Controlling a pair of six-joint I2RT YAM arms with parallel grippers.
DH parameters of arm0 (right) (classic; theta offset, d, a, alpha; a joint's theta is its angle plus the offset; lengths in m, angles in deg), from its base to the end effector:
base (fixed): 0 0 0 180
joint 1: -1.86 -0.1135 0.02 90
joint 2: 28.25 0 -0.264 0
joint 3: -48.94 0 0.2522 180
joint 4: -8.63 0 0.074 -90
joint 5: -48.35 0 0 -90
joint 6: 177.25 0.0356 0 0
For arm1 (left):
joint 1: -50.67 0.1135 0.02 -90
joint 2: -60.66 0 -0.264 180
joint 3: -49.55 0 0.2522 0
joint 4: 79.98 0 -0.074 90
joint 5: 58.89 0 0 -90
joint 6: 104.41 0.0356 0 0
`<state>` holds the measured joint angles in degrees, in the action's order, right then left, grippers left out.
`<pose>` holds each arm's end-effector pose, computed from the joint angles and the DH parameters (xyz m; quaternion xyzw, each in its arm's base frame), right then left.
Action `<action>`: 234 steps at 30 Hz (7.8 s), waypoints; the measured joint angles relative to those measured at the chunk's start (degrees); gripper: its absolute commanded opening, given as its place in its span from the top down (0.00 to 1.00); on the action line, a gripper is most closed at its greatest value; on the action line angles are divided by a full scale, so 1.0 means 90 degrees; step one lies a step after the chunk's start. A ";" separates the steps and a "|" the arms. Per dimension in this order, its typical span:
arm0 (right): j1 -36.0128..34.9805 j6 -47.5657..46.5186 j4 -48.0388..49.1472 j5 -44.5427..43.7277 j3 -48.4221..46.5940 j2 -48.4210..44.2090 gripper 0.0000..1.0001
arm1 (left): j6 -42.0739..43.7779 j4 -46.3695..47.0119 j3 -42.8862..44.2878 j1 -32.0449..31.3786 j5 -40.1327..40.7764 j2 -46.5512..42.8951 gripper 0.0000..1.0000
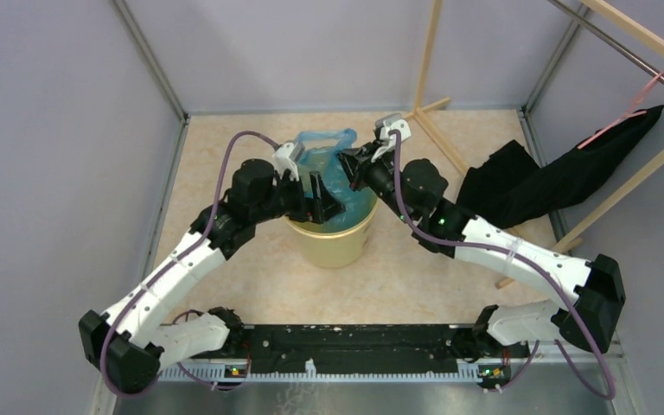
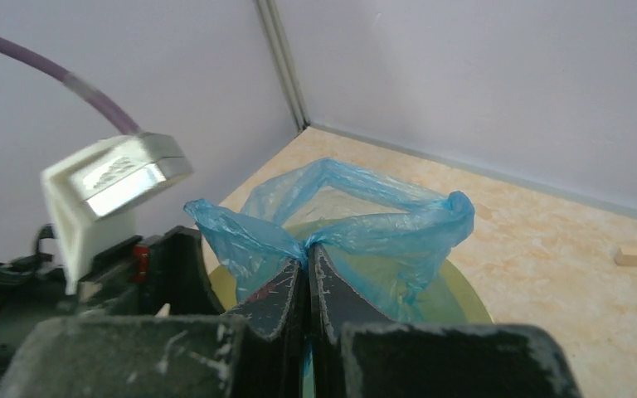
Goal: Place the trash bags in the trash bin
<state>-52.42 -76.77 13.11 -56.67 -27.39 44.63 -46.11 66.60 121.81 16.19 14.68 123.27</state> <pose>0.1834 0.2393 0.3959 -0.1513 0.6407 0.3280 0.6775 0.1972 -0.1477 0.3466 0.0981 0.8268 -0.3955 0.3877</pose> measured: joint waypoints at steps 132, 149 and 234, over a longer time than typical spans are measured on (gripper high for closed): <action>0.0294 0.1506 -0.2302 0.1013 -0.0265 -0.0872 1.00 | -0.1722 -0.3113 0.2273 -0.0002 0.2582 -0.0882 0.34; 0.0294 0.1387 -0.2319 0.1010 -0.0202 -0.1222 1.00 | -0.1183 -0.2691 0.2159 -0.0002 0.3631 -0.0716 0.80; 0.1916 -0.0780 -0.3738 0.4828 -0.1001 0.0219 0.76 | -0.0576 -0.0976 -0.2225 -0.0002 0.2990 -0.2759 1.00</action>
<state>-35.18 -83.78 -20.53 -13.22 -36.39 46.60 -51.29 57.81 101.79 16.16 41.59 98.44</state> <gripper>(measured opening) 0.379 0.006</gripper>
